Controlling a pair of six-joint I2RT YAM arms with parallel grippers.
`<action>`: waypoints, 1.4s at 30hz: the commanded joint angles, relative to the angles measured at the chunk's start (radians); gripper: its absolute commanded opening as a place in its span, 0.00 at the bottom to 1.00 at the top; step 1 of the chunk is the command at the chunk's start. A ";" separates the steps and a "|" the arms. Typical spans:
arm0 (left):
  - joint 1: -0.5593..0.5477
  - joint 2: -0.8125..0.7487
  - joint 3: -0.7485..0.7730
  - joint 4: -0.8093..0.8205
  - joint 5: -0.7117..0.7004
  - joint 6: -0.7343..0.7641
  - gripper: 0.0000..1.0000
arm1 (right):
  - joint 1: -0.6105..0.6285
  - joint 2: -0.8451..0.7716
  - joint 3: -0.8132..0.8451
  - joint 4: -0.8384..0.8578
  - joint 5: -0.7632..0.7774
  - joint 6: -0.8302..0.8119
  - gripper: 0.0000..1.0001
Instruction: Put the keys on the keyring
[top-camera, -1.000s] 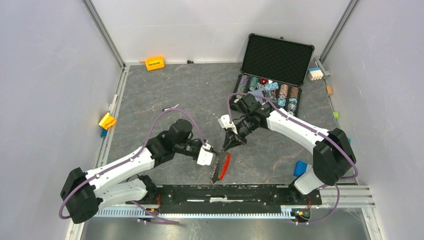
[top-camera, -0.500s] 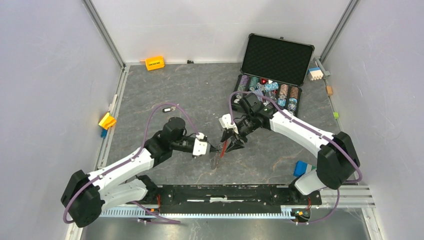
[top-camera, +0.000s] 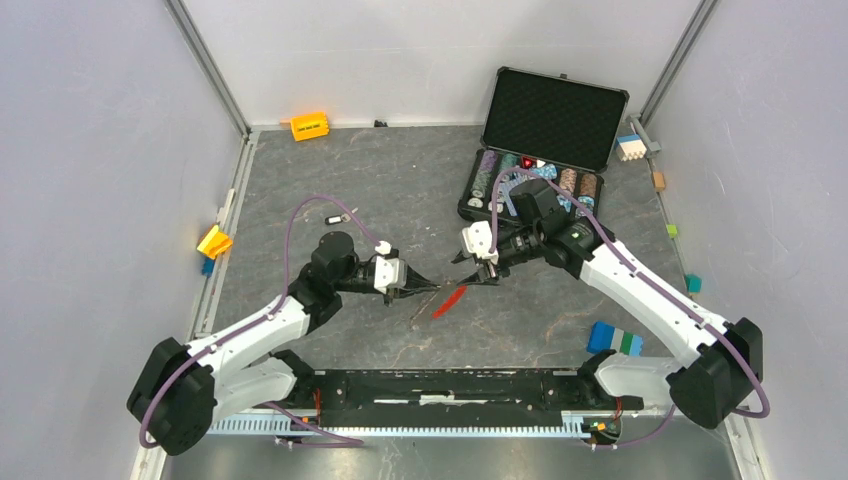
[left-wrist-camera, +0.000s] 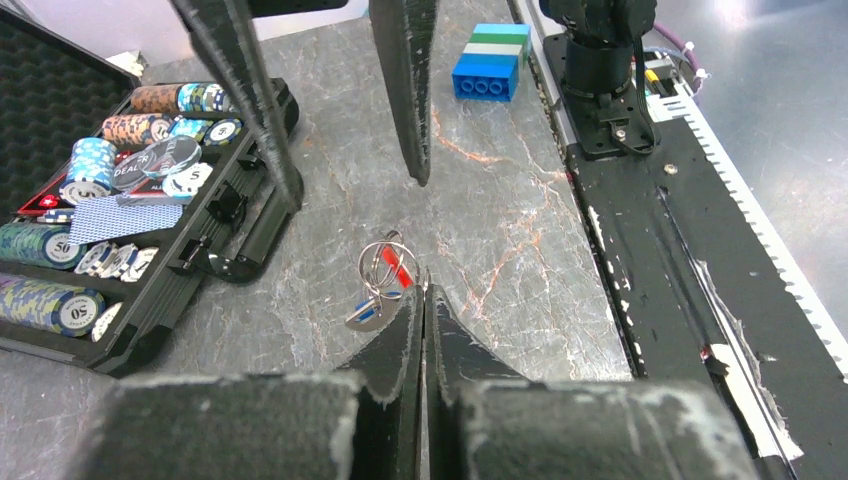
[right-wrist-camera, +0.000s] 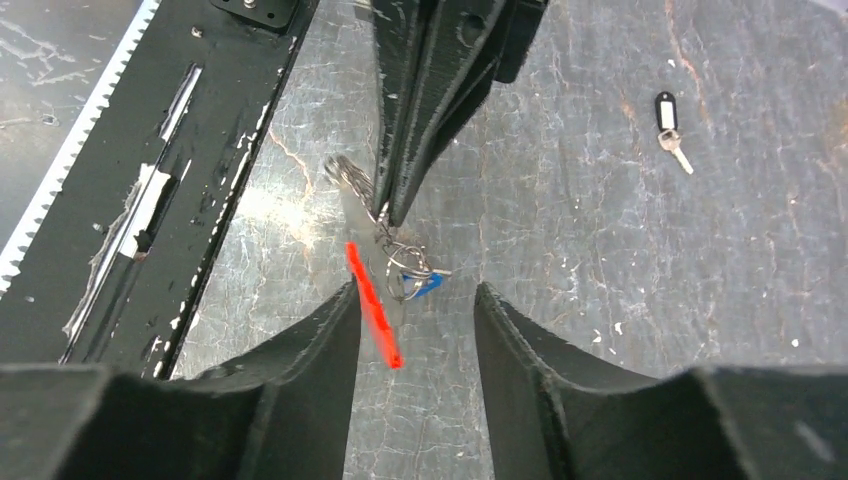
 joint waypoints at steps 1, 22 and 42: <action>0.017 0.023 0.004 0.150 0.054 -0.105 0.02 | -0.004 -0.040 -0.019 -0.021 -0.018 -0.005 0.48; 0.018 0.055 0.128 -0.116 -0.050 -0.033 0.02 | -0.001 0.039 -0.102 0.160 -0.113 0.158 0.38; -0.008 0.066 0.144 -0.112 -0.081 -0.074 0.02 | 0.027 0.082 -0.097 0.234 -0.087 0.230 0.31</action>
